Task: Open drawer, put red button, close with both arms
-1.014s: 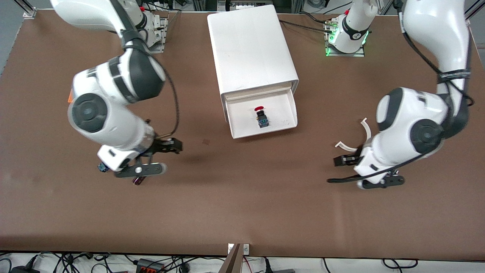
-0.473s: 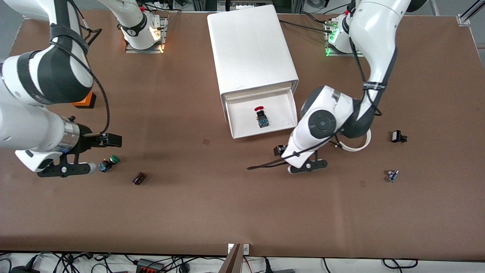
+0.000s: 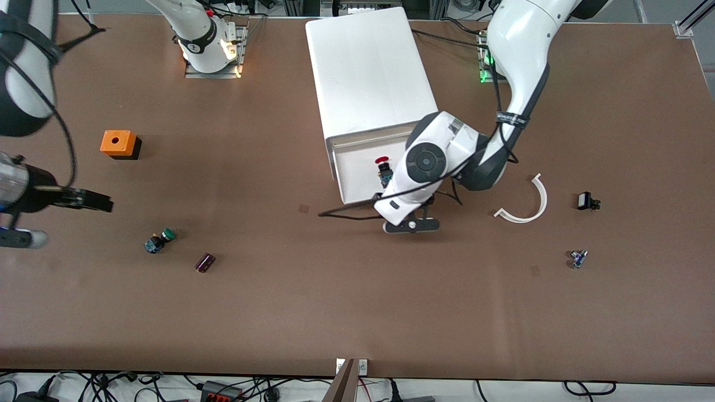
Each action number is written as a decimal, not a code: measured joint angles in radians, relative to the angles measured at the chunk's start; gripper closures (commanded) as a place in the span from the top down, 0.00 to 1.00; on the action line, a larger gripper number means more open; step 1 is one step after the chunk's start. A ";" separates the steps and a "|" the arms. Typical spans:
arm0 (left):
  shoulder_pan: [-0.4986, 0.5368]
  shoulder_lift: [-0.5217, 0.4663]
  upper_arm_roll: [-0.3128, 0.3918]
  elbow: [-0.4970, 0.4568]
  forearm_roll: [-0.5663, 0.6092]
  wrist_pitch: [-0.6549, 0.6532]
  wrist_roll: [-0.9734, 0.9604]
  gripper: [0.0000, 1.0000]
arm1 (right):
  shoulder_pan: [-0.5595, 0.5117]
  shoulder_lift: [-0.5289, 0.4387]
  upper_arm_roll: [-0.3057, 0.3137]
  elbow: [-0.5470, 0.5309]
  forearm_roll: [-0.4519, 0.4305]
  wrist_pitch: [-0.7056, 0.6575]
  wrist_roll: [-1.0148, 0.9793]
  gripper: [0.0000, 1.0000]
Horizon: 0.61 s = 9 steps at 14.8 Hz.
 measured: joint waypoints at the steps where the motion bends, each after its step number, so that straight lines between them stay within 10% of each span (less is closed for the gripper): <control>1: -0.017 0.010 -0.002 0.000 0.000 0.000 0.003 1.00 | -0.022 -0.038 0.003 -0.031 0.000 0.002 -0.012 1.00; 9: -0.046 0.025 -0.062 0.004 -0.007 -0.112 0.004 1.00 | -0.067 -0.160 0.037 -0.179 0.000 0.034 -0.107 1.00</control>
